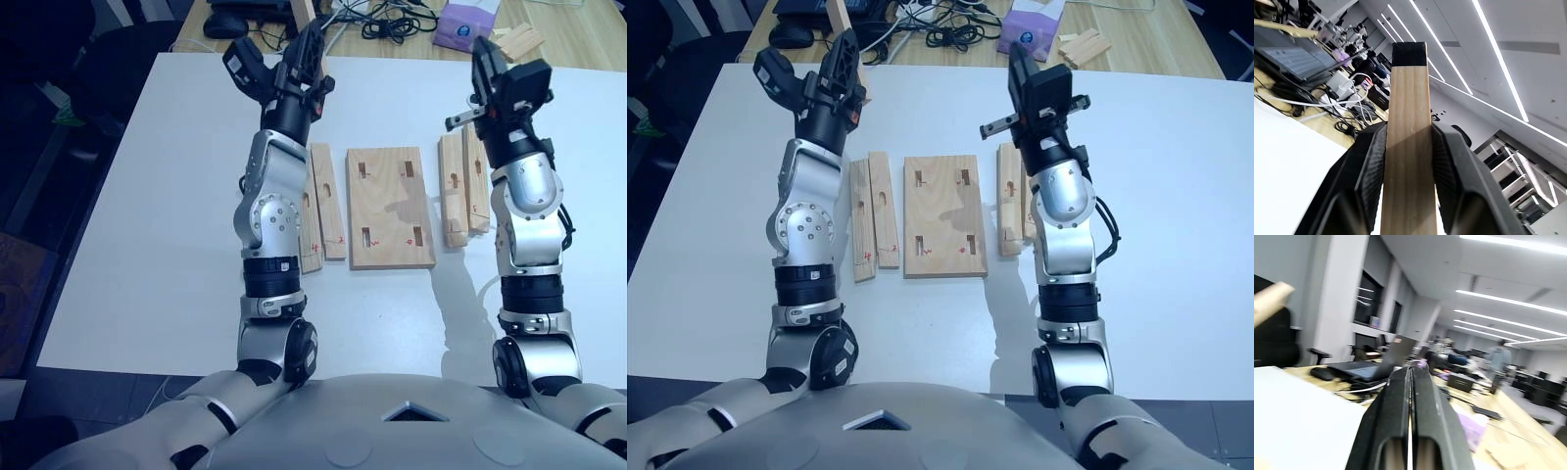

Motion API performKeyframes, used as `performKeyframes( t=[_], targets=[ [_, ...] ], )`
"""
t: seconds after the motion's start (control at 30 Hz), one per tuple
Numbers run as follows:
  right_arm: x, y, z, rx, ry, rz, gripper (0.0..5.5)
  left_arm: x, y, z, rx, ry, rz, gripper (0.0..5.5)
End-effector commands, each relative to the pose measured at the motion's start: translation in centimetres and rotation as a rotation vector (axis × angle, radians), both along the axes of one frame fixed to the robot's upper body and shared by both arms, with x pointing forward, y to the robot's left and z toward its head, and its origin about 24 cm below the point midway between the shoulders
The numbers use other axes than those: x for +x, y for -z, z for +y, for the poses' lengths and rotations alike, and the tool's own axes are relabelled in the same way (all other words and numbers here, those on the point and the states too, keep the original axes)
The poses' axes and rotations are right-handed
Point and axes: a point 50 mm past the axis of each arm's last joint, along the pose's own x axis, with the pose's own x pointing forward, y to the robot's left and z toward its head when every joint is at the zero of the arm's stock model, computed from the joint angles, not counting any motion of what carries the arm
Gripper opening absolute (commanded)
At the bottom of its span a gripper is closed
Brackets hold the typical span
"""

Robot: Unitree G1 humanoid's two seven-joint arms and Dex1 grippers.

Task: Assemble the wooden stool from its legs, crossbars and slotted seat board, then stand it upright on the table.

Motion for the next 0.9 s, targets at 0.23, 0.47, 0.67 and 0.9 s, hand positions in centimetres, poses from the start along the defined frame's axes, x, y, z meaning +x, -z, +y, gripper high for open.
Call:
performKeyframes(
  t=[0.23,0.47,0.67,0.9],
  targets=[
    [-1.7,-0.5,2.7,0.012,-0.292,0.032,1.63,0.0,-1.5,-3.2,-0.268,0.146,0.045,1.31],
    [-2.0,-0.9,2.9,0.027,-0.314,0.038,1.88,-1.0,-1.0,-4.5,-0.251,0.262,0.063,1.31],
    [-2.7,-0.7,3.6,0.001,-0.408,0.075,1.88,-1.2,-1.2,-4.8,-0.254,0.290,0.053,1.31],
    [-3.9,-0.2,4.4,-0.012,-0.521,0.125,1.88,-1.2,-1.3,-4.8,-0.251,0.294,0.045,1.31]
  ],
)
